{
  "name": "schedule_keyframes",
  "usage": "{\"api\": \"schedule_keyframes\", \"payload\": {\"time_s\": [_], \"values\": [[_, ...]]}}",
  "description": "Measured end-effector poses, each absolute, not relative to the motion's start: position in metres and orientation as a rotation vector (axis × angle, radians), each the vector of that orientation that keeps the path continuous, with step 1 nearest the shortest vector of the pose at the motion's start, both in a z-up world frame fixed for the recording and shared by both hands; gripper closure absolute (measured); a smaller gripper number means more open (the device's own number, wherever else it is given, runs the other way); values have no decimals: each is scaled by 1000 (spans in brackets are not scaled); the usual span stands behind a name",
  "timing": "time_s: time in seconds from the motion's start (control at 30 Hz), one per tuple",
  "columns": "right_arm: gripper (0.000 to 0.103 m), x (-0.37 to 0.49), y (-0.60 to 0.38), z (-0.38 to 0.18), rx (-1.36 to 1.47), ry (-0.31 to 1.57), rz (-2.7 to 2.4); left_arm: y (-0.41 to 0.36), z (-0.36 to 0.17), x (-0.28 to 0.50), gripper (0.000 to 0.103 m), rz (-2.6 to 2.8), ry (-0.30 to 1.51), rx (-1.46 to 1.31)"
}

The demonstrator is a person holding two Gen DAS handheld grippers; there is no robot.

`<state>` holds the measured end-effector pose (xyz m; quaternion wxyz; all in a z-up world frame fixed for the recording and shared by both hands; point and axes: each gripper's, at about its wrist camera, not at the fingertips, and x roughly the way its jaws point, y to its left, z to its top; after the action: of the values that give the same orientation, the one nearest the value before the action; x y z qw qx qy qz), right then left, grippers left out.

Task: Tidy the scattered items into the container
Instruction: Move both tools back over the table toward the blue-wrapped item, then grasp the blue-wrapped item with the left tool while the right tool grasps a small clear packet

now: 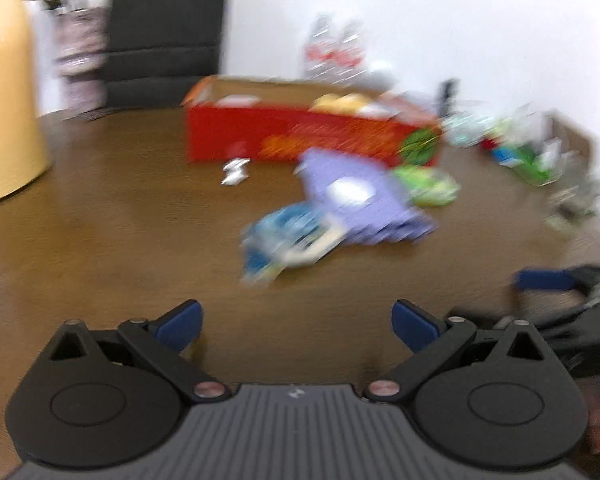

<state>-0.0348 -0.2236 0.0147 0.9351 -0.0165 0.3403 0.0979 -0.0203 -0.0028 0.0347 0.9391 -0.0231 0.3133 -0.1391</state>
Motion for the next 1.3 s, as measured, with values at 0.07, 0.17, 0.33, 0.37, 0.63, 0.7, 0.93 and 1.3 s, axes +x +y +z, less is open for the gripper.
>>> {"api": "schedule_keyframes", "payload": {"time_s": [0.07,0.17,0.33,0.37,0.63,0.7,0.93,1.3], "values": [[4,-30,-230,19,-55,724,270,3,49,-8,0,-375,582,1],[27,-9,-256,46,-17,721,336,2,59,25,0,-553,540,162],[32,46,-292,80,16,624,287,1,51,79,12,-688,631,231],[34,59,-296,80,25,625,287,5,49,84,12,-702,646,206],[66,122,-284,46,-54,693,305,8,35,88,17,-765,646,139],[75,125,-281,39,-59,692,311,6,33,88,23,-725,662,164],[86,113,-272,33,-105,629,303,9,30,79,64,-639,699,161],[87,71,-267,53,-2,547,377,-1,66,17,85,-231,583,-88]]}}
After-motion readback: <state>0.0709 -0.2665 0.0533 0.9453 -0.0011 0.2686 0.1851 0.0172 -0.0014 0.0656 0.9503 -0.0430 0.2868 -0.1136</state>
